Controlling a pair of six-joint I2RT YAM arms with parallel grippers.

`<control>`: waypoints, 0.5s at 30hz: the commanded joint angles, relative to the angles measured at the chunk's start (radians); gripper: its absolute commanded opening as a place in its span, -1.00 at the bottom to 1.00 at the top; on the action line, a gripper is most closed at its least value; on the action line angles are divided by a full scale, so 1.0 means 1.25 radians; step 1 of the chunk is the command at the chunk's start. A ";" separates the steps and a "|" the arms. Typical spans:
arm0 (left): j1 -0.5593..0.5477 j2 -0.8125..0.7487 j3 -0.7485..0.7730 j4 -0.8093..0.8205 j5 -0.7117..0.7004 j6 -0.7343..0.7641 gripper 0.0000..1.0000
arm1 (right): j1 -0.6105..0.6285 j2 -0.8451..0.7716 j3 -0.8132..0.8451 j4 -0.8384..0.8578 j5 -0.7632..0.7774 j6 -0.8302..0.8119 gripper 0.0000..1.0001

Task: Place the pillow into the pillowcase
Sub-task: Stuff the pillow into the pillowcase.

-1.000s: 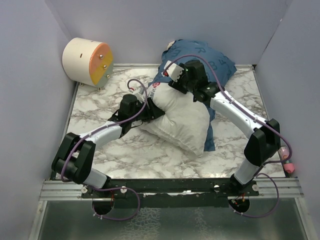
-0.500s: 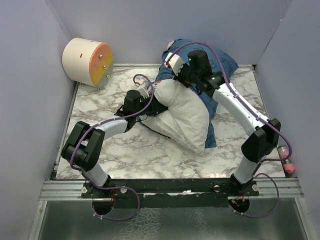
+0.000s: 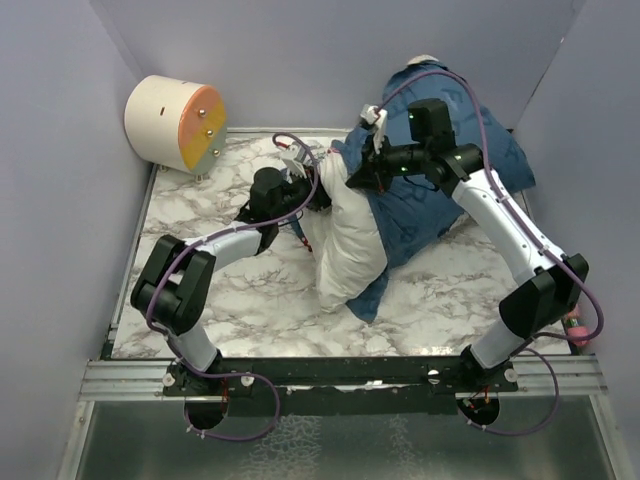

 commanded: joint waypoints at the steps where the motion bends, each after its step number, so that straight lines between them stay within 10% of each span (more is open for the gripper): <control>1: -0.093 0.035 0.073 0.320 -0.048 0.051 -0.74 | -0.033 -0.078 -0.103 0.139 -0.461 0.216 -0.99; 10: -0.243 0.275 -0.036 0.508 -0.128 0.009 -0.75 | -0.140 -0.049 -0.240 0.289 -0.449 0.273 -0.99; 15: -0.294 0.334 0.032 0.409 -0.117 0.060 -0.76 | -0.138 -0.045 -0.203 0.369 -0.479 0.363 -0.99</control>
